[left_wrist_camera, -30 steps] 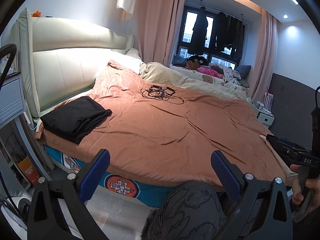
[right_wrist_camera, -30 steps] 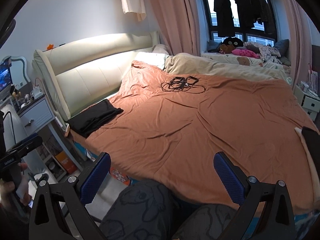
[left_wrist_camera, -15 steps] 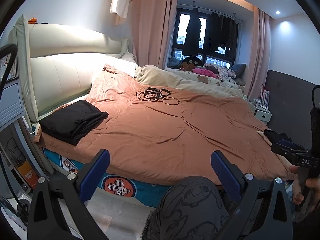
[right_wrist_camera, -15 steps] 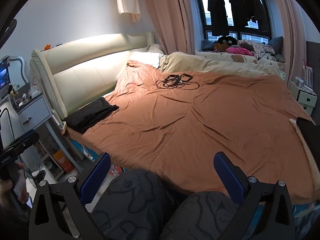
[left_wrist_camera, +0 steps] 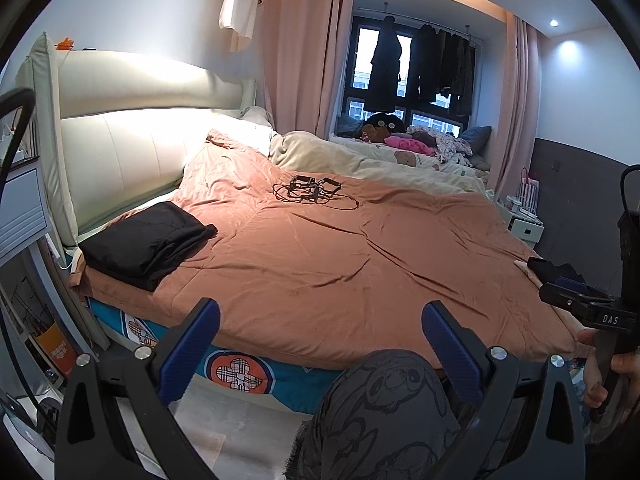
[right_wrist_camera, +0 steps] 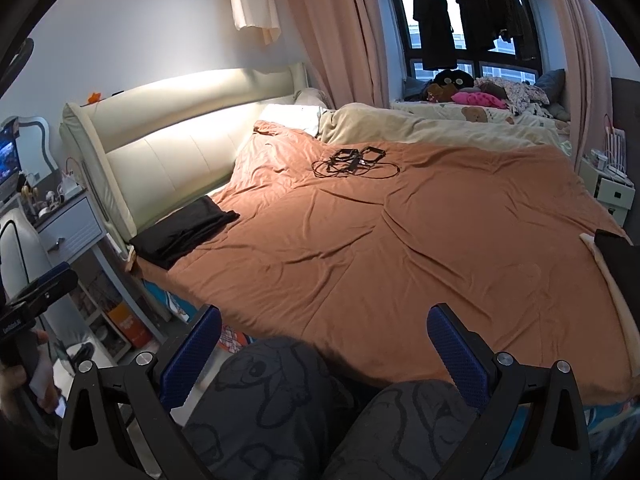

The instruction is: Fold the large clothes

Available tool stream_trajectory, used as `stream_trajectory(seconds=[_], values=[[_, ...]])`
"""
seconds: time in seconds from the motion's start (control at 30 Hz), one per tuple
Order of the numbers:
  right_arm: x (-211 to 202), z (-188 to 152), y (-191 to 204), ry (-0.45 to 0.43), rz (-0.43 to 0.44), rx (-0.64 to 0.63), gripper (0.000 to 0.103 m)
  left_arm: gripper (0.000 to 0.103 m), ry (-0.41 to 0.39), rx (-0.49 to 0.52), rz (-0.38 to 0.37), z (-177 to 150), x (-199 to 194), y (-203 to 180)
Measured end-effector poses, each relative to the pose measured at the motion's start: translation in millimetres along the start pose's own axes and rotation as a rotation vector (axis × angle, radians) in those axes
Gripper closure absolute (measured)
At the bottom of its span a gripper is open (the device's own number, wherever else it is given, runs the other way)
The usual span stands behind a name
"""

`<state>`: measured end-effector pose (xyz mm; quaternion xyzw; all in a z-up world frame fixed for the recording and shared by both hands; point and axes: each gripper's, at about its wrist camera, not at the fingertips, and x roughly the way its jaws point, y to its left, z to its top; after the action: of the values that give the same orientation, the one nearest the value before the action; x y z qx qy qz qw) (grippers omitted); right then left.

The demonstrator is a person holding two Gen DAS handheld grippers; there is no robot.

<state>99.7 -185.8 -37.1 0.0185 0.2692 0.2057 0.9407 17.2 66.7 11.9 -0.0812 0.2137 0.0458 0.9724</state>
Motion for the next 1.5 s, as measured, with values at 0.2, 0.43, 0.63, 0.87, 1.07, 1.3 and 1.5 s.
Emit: stream_trajectory(seconds=[0.2,0.43,0.63,0.87,1.07,1.3,1.5], values=[[1,0,3,0.001,0.0,-0.005,0.0,0.0,0.007,0.011,-0.005,-3,0,-4],[2,0,3,0.006,0.007,-0.007,0.0,0.0,0.011,0.016,-0.01,-5,-1,-6],[2,0,-1,0.01,0.014,-0.005,0.0,0.0,0.011,0.016,-0.011,-5,-2,-7],[3,0,-2,0.012,0.019,0.0,0.0,0.0,0.001,0.018,-0.002,-3,-3,-7],[4,-1,-4,0.014,0.021,0.007,0.0,0.0,-0.004,0.013,0.0,-2,-7,-8],[5,-2,-5,0.015,0.025,0.009,0.0,0.0,-0.008,0.01,0.011,-2,-10,-8],[5,-2,-5,0.017,0.023,0.01,0.0,0.0,-0.011,0.01,0.03,0,-14,-9]])
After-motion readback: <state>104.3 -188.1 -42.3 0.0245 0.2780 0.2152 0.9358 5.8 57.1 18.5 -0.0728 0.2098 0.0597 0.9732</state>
